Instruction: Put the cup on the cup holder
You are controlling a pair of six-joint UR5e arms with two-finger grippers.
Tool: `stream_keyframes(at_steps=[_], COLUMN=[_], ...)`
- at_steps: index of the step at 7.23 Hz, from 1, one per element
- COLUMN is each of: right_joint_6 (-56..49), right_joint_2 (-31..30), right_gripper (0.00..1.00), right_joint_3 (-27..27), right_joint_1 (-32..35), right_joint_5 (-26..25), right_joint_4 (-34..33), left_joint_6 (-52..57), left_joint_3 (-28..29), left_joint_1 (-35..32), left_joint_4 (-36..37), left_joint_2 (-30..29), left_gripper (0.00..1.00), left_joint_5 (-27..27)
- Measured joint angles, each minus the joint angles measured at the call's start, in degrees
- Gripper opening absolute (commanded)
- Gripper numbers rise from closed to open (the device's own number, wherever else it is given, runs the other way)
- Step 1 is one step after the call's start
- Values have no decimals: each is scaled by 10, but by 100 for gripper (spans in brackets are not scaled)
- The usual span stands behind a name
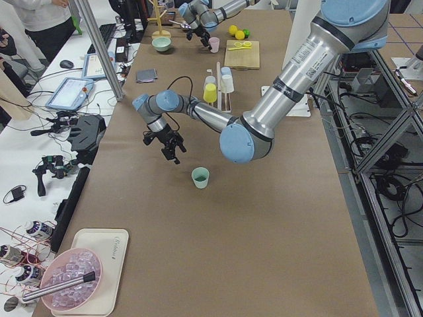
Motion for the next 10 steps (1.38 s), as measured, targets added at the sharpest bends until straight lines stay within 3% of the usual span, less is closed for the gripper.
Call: stream_keyframes(at_steps=[2,7,10], right_joint_6=[-1,0,-1], right_joint_2=[0,-2,-3], right_gripper=[91,45,34], right_joint_3=[-3,-6,-6], right_joint_1=[-6,-14,-13], right_joint_5=[5,10,14], right_joint_4=[-2,-15,-22], left_joint_6=[32,138,165], left_joint_3=[-24,-46,-43], left_joint_1=[5,7,15], left_joint_4=[8,66,64], left_joint_2=[27,38,45], left_gripper=[97,97,97], left_joint_5=[9,41,55])
